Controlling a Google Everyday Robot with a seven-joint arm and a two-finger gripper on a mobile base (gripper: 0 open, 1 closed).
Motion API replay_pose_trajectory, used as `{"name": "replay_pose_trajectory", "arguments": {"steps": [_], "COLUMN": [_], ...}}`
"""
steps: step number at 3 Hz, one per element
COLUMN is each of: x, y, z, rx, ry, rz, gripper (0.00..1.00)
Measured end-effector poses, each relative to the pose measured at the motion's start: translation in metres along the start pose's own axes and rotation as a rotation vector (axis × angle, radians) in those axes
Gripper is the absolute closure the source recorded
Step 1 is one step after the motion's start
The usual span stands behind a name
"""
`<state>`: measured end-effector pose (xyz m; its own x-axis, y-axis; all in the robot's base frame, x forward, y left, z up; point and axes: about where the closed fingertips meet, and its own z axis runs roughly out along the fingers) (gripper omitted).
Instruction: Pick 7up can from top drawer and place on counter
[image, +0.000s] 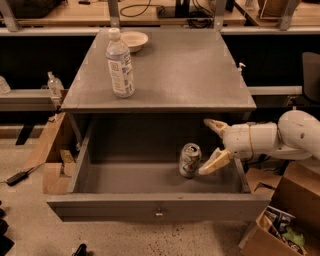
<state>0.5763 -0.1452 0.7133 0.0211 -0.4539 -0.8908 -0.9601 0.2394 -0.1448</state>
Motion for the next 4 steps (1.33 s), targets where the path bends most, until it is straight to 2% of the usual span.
{"name": "replay_pose_trajectory", "arguments": {"steps": [1,2,3,4], "x": [0.019,0.033,0.034,0.025], "y": [0.009,0.02,0.029,0.033], "z": [0.018,0.035,0.056,0.07], "rx": [-0.036,-0.074,-0.115,-0.141], "ry": [-0.015,-0.017,-0.015,-0.014], "rz": [0.029,0.048,0.062,0.062], "gripper": [0.0,0.15,0.46,0.69]}}
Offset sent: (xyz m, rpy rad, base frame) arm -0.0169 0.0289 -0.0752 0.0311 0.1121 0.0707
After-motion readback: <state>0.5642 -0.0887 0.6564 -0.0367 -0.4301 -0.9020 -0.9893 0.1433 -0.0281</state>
